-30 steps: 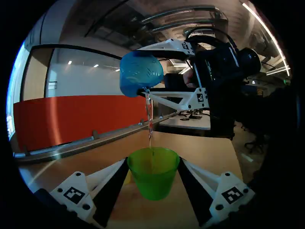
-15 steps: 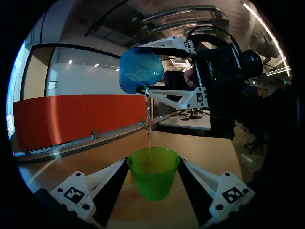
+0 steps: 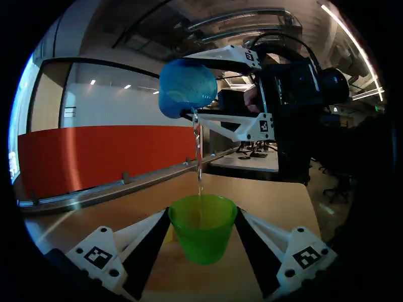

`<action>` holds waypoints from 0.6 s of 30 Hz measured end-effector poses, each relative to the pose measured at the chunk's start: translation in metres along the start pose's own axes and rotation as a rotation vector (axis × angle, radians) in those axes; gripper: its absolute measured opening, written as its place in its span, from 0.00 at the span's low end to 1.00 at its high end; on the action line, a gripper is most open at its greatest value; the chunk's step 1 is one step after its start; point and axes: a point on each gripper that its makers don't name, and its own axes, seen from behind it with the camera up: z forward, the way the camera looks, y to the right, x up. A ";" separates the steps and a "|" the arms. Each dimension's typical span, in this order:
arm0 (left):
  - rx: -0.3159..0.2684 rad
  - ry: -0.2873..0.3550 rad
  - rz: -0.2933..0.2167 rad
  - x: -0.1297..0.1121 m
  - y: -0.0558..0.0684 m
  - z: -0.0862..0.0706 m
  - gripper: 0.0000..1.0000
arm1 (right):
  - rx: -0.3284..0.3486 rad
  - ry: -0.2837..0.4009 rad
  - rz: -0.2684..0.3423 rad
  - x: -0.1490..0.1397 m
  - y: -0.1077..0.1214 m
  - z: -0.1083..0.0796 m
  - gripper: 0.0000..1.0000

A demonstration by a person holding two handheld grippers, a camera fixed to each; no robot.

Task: Pour water

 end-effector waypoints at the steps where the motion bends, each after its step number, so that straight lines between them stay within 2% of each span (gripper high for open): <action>1: 0.000 0.000 0.000 0.000 0.000 0.000 0.89 | -0.001 0.000 -0.004 0.000 0.001 0.000 0.93; 18: 0.001 0.009 0.005 0.003 0.001 -0.001 0.89 | -0.014 -0.007 -0.063 0.002 0.009 0.000 0.92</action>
